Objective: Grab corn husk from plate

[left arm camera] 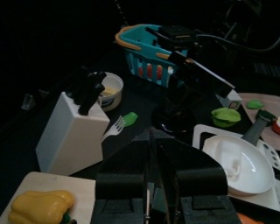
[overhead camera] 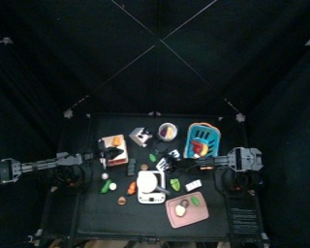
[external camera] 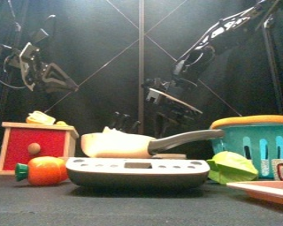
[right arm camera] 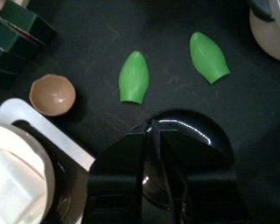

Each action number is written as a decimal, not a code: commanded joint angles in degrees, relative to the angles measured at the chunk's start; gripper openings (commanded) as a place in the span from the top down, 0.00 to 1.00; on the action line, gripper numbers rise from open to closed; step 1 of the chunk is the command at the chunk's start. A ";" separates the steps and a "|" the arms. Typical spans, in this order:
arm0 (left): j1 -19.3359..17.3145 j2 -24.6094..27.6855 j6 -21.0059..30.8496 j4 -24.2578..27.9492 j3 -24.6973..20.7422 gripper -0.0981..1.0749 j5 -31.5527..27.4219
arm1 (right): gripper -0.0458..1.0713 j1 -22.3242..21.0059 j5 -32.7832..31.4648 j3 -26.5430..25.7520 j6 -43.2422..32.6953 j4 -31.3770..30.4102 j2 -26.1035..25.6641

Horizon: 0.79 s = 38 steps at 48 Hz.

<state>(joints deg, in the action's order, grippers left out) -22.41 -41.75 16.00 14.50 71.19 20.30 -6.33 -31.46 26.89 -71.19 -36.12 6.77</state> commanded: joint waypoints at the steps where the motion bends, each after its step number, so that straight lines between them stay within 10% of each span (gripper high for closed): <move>1: -0.09 0.00 -0.18 -0.53 -0.53 0.50 0.18 | 0.45 0.88 -2.11 -1.23 -0.35 0.00 -3.16; 21: 1.14 0.09 0.00 -3.52 2.20 0.50 0.18 | 0.45 8.26 -7.91 -1.23 -0.62 2.72 -8.79; 38: 10.55 0.00 -0.09 -4.66 4.75 0.50 0.18 | 0.45 15.21 -7.65 -1.41 -0.44 3.87 -9.40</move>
<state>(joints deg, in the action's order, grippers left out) -13.89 -41.75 16.08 10.02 76.29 20.21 7.73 -39.55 26.89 -71.72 -31.73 -0.09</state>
